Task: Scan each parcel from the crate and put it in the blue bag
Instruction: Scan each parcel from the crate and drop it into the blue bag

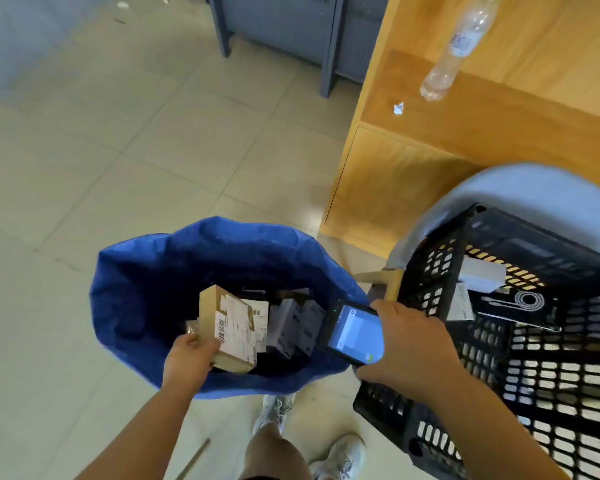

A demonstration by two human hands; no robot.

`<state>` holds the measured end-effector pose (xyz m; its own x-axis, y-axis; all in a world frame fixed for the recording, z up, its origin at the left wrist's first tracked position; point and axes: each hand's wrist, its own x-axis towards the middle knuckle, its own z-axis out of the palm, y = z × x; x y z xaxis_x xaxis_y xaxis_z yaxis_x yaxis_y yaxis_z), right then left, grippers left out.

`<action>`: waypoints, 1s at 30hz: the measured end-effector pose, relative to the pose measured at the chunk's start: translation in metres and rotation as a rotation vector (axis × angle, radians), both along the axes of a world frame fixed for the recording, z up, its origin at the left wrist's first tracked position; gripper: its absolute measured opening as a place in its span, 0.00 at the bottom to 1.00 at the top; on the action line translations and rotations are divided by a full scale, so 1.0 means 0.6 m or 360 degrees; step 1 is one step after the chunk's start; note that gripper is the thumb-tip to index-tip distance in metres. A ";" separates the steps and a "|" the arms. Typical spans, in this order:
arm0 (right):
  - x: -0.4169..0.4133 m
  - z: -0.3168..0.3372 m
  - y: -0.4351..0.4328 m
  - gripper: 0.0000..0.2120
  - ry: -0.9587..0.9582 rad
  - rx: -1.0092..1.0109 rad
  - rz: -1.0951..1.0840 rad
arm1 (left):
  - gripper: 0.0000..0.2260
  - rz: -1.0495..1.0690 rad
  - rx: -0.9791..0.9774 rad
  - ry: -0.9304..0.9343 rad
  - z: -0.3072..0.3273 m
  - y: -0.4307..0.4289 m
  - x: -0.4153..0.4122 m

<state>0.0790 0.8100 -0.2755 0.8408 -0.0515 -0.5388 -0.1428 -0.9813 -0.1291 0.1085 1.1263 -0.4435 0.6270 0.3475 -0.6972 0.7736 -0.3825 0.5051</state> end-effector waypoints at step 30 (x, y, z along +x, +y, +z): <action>0.096 -0.210 0.100 0.41 0.0177 -0.0339 -0.0051 | 0.25 -0.1677 0.0480 0.0293 -0.298 0.013 0.215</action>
<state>0.1367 0.8700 -0.4013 0.7730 -0.1997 -0.6021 -0.1764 -0.9794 0.0983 0.2377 1.1340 -0.6223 0.6042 -0.1274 -0.7865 0.0425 -0.9806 0.1915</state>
